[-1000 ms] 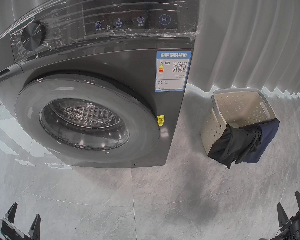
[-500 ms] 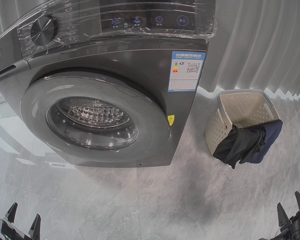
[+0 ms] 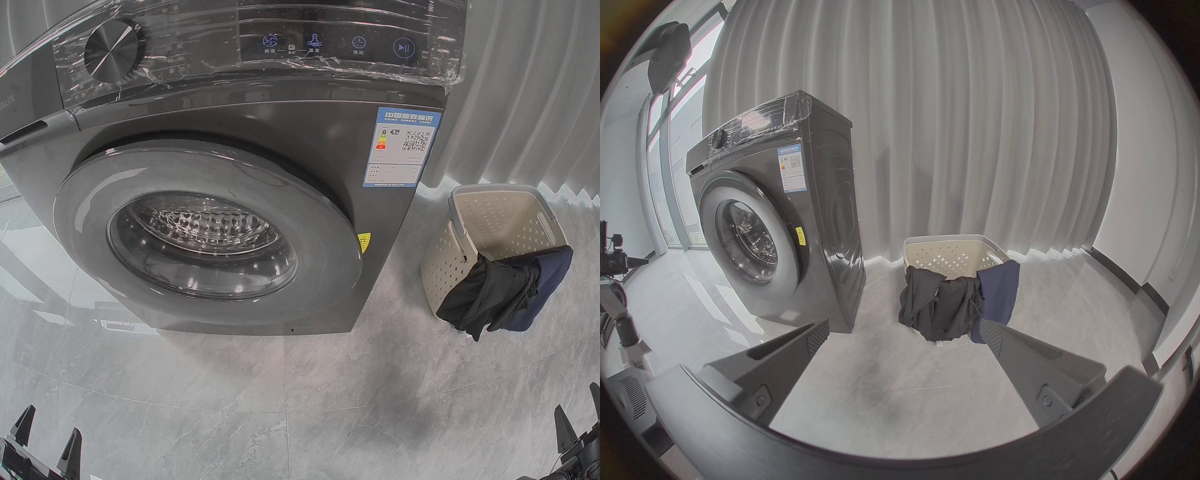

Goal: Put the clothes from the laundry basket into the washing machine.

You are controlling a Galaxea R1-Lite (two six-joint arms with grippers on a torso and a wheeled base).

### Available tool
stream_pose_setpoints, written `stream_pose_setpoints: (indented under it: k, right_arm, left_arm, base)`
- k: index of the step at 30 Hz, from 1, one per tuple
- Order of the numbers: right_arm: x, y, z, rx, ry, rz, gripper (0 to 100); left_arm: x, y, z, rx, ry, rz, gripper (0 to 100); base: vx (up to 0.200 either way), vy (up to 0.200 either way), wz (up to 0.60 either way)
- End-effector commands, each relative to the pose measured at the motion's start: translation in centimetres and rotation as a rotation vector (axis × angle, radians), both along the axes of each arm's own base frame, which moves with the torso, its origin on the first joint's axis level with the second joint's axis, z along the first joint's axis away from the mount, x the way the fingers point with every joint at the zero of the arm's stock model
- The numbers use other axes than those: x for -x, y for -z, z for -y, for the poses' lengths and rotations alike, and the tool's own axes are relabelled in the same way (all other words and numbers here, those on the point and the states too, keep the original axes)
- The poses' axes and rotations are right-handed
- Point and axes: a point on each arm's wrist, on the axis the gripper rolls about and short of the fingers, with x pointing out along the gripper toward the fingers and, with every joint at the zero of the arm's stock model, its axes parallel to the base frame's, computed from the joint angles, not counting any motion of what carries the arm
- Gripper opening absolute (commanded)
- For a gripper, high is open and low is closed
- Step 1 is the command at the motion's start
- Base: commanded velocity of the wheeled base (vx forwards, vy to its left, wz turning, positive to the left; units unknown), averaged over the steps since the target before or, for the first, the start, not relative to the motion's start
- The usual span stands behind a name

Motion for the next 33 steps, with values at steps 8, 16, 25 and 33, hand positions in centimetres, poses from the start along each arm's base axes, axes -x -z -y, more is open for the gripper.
stream_pose_setpoints:
  k: [8,16,25,33]
  right_arm:
    - [-0.01,0.52,0.0,0.001,-0.001,-0.001,100]
    - [-0.01,0.52,0.0,0.001,-0.002,-0.001,100]
    - [-0.01,0.52,0.0,0.001,-0.002,-0.001,100]
    - [-0.01,0.52,0.0,0.001,-0.001,-0.001,100]
  left_arm:
    - [0.02,0.44,0.0,0.0,0.0,0.002,100]
    - [0.02,0.49,0.0,0.0,0.0,0.002,100]
    - [0.01,0.49,0.0,0.0,0.0,0.0,100]
    - [0.03,0.45,0.0,0.0,0.0,0.003,100]
  base:
    - [0.0,0.0,0.0]
    - [0.0,0.15,0.0]
    - [0.0,0.2,0.0]
    - [0.0,0.15,0.0]
